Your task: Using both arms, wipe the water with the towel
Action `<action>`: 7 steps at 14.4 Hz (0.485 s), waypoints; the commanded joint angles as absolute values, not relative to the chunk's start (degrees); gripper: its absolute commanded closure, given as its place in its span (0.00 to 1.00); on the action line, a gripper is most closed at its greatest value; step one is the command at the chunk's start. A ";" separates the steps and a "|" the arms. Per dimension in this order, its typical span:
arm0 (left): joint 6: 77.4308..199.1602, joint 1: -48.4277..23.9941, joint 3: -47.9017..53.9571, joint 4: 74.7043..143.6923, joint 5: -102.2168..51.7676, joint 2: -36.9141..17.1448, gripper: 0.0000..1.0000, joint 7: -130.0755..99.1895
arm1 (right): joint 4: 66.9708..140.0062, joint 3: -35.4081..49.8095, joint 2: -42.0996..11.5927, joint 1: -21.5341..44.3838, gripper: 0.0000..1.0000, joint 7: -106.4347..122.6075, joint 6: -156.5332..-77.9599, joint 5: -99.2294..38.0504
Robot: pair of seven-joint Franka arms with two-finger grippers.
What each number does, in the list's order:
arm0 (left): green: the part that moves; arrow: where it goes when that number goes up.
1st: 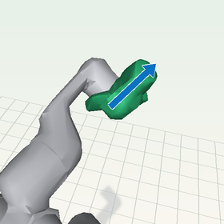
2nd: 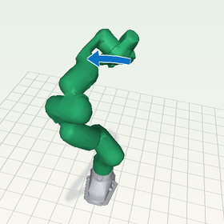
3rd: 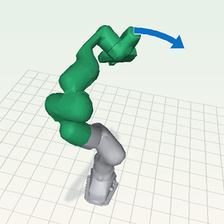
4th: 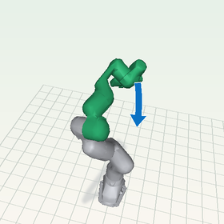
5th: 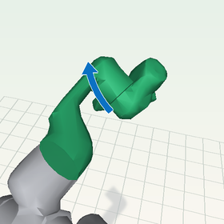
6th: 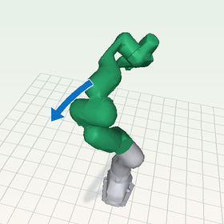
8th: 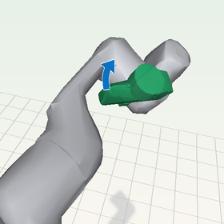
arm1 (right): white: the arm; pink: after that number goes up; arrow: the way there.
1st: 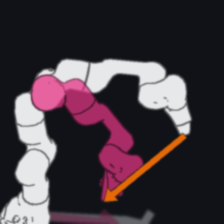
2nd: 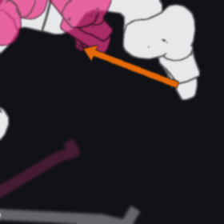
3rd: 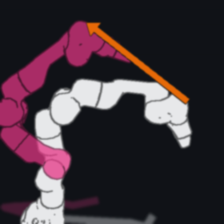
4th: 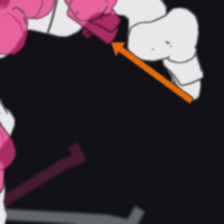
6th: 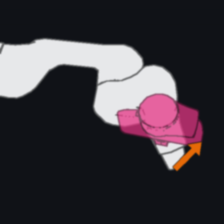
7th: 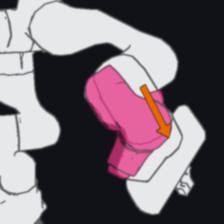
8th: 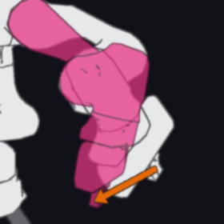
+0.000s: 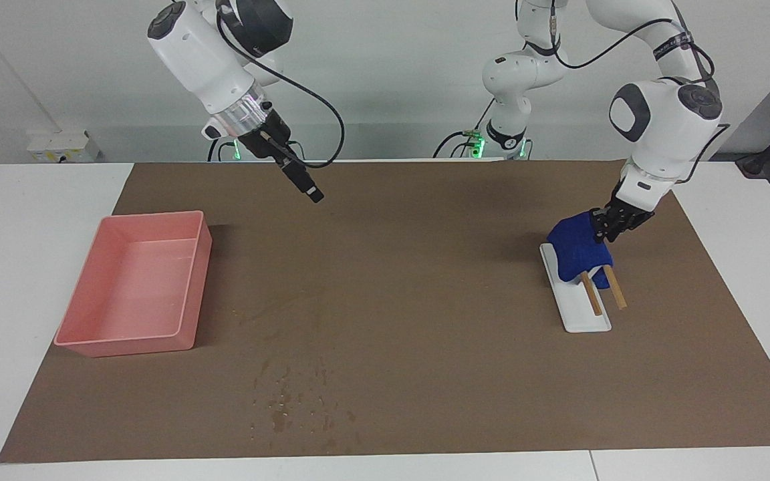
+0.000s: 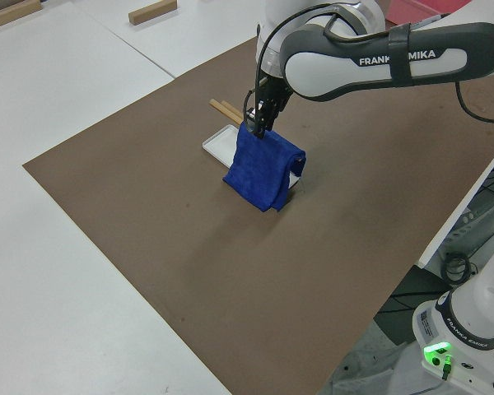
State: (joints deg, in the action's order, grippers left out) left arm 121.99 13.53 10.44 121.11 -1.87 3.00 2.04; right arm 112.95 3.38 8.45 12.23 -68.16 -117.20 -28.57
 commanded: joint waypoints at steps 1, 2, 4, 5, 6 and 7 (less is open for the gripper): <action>123.40 13.10 10.02 122.87 -2.64 3.87 0.69 1.84 | 113.91 3.34 8.88 12.39 0.00 -69.08 -118.56 -30.06; 123.49 13.10 10.02 123.13 -2.64 4.04 0.69 1.93 | 113.91 3.34 8.88 12.39 0.00 -69.08 -118.56 -30.15; 123.49 13.10 10.02 123.22 -2.64 4.04 0.71 1.93 | 113.91 3.34 8.88 12.39 0.00 -69.08 -118.56 -30.15; 123.49 13.10 10.02 123.40 -2.64 4.13 0.73 2.02 | 113.91 3.34 8.79 12.39 0.00 -69.08 -118.56 -30.15; 123.49 13.10 10.02 123.83 -2.64 4.22 0.84 2.02 | 113.99 3.34 8.70 12.39 0.00 -69.08 -118.74 -30.15; 123.49 13.10 10.02 123.92 -2.64 4.31 1.00 1.93 | 113.99 3.34 8.61 12.39 0.00 -69.08 -119.09 -30.15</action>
